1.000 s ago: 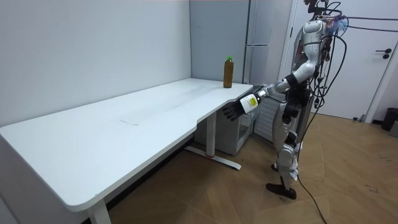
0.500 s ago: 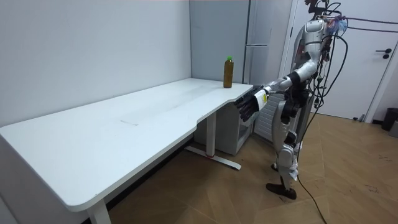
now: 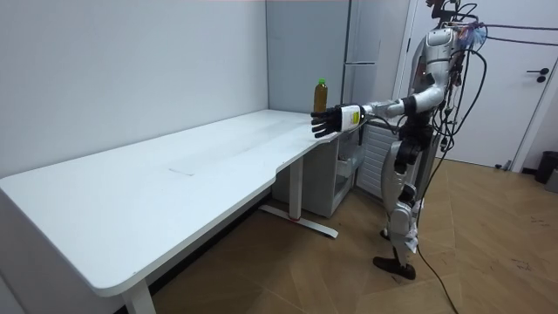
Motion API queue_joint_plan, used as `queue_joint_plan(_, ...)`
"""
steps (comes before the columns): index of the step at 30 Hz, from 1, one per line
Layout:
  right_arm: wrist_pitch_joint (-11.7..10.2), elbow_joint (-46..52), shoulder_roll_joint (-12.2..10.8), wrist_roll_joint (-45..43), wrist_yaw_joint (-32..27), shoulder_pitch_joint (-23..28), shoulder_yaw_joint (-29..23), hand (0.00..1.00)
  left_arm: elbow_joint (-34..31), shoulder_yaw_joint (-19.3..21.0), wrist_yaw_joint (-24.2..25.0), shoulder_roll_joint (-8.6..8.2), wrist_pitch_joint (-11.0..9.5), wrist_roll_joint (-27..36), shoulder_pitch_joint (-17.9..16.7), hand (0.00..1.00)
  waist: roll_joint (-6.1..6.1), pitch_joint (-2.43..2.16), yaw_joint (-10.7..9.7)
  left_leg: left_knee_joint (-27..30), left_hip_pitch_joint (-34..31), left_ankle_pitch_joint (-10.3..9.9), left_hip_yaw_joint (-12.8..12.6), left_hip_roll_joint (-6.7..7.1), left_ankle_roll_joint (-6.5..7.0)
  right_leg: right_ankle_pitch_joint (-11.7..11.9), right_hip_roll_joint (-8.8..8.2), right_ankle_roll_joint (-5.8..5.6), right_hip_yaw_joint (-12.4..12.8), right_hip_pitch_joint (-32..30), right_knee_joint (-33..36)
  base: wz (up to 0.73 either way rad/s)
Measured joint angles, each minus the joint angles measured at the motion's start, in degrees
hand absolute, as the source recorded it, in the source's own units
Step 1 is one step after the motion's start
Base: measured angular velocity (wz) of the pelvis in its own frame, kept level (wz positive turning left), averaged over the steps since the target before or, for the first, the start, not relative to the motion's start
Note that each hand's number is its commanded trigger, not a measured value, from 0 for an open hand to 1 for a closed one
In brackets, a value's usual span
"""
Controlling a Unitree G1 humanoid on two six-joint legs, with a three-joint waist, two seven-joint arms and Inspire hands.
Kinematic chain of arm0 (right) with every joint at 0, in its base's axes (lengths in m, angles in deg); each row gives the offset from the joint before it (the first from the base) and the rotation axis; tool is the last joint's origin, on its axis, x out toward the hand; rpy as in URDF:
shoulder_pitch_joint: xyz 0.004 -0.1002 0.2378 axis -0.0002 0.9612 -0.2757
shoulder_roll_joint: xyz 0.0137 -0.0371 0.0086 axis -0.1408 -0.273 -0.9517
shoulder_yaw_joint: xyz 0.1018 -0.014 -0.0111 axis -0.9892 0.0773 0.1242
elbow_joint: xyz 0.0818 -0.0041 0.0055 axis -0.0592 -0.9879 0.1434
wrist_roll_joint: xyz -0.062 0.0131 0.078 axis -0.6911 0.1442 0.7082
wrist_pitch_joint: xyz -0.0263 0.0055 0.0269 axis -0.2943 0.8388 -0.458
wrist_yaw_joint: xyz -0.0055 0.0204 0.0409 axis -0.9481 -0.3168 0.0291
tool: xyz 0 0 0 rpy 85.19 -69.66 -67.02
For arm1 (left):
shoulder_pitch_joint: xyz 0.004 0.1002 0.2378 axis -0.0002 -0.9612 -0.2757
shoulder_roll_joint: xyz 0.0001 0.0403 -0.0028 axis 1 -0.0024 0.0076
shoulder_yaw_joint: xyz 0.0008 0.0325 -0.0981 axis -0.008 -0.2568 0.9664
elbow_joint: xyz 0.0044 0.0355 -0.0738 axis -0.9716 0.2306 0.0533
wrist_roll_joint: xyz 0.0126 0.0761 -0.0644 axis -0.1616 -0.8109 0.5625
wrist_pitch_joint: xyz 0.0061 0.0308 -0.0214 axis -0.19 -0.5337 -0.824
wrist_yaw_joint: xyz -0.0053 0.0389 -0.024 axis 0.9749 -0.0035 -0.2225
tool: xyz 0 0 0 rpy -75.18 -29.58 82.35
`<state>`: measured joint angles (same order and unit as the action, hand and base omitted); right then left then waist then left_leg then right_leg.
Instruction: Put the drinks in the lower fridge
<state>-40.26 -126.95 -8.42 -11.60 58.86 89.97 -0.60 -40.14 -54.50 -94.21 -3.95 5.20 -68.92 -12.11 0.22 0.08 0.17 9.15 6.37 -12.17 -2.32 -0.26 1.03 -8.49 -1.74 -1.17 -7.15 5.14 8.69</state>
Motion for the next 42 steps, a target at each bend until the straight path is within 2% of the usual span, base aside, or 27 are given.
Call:
queue_joint_plan(4, 0.0, 0.0, 0.2, -0.7, 0.5, -0.2, -0.1, 0.00, -3.8, -2.9, 5.9, 0.14, 0.8, 0.1, 1.1, 0.00, -0.12, 0.06, -0.3, 0.0, -0.4, 0.0, 0.0, -0.02, -0.01, 0.0, 0.03, 0.02, 0.1, -0.2, 0.0, -0.01)
queue_joint_plan(6, 0.0, -0.1, 0.3, -1.7, 1.0, -0.2, -0.6, 0.00, -4.4, -4.1, 10.0, 0.25, 1.4, 0.0, 1.7, 0.00, -0.31, 0.18, -1.2, 0.0, -0.4, 0.0, 0.0, -0.08, -0.01, 0.0, 0.08, 0.02, 0.0, -0.1, 0.0, 0.00)
queue_joint_plan(12, 0.0, -0.7, 0.6, -1.7, 2.6, -0.2, -1.7, 0.00, -4.4, -5.0, 18.2, 0.28, 3.6, 0.7, 3.2, 0.00, -0.69, 0.46, -2.4, -0.4, -0.4, 0.0, -0.7, -0.16, -0.02, 0.0, 0.21, 0.03, 0.7, -0.7, 0.1, -0.06)
queue_joint_plan(15, 0.0, -0.7, 0.8, -2.0, 2.7, -0.2, -1.7, 0.00, -4.4, -5.1, 20.7, 0.27, 3.6, 0.7, 3.9, 0.00, -0.74, 0.46, -3.0, -0.5, -0.5, 0.0, -0.9, -0.18, -0.02, 0.0, 0.29, 0.02, 1.1, -0.8, 0.1, -0.04)
queue_joint_plan(21, 0.2, -0.7, 1.4, -4.6, 2.6, -0.1, -1.7, 0.00, -4.2, -5.3, 24.5, 0.28, 5.6, 0.7, 5.6, 0.00, -1.00, 0.66, -3.8, -0.7, -0.7, 0.0, -1.3, -0.27, -0.02, 0.0, 0.46, 0.02, 2.0, -1.3, 0.1, -0.04)
queue_joint_plan(28, 1.9, -0.2, 1.4, -5.7, 2.4, -0.1, -1.8, 0.00, -4.2, -5.3, 28.4, 0.28, 8.5, 0.7, 5.9, 0.00, -1.06, 0.65, -4.6, -0.7, -0.6, -0.1, -1.7, -0.49, -0.17, 0.0, 0.69, 0.05, 2.3, -1.4, 0.1, -0.03)
queue_joint_plan(33, 2.7, -0.3, 1.5, -6.5, 2.1, -0.1, -2.1, 0.00, -4.2, -5.3, 30.3, 0.30, 10.3, 3.7, 7.4, 0.00, -1.09, 0.64, -4.7, -0.5, -0.4, -0.1, -1.8, -0.65, -0.24, 0.0, 0.83, 0.08, 2.4, -1.3, 0.3, 0.00)
queue_joint_plan(42, 3.7, -0.5, 1.5, -7.1, 1.9, 0.0, -2.1, 0.00, -4.2, -5.2, 32.2, 0.33, 10.3, 6.4, 9.0, 0.00, -0.85, 0.65, -4.9, -0.3, 0.3, -0.2, -2.2, -0.78, -0.26, 0.0, 0.90, 0.07, 2.6, -1.1, 1.1, 0.00)
